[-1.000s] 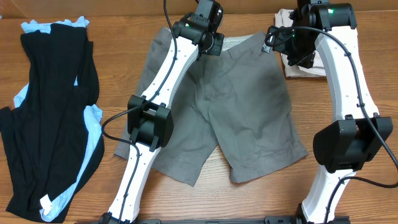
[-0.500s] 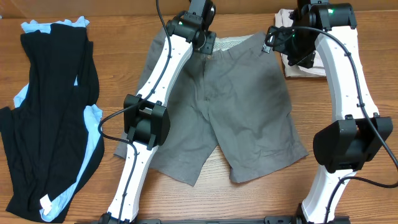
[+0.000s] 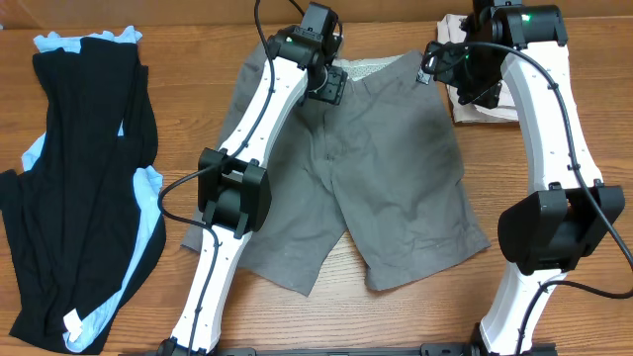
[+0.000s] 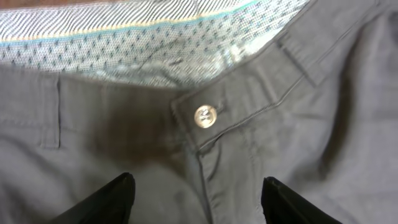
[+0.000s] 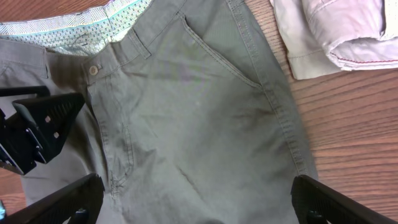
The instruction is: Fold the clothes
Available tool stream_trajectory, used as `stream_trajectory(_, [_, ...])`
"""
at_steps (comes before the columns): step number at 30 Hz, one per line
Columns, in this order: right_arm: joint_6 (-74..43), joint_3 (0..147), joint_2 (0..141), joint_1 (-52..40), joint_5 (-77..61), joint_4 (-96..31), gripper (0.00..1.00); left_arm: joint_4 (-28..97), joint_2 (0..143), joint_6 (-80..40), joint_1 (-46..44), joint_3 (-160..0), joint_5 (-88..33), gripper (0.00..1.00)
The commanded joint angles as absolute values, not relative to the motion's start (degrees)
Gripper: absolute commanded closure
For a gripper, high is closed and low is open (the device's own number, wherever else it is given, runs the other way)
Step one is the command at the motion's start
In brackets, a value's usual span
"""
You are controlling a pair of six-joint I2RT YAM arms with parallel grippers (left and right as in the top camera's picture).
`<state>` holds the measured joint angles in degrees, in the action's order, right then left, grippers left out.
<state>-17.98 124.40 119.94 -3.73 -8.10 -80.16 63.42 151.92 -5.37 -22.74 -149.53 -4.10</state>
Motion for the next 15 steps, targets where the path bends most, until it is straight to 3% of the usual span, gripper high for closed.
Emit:
stream_trajectory(1, [-17.76, 124.81, 118.74, -3.25, -7.53, -79.94, 0.0, 62.43, 152.64, -3.77, -24.12, -149.25, -5.61, 0.33])
stream_trajectory(15, [-17.56, 124.81, 118.74, -3.25, -7.51, -79.88, 0.0, 62.94, 157.84, -3.81, -24.71, -149.25, -5.82, 0.37])
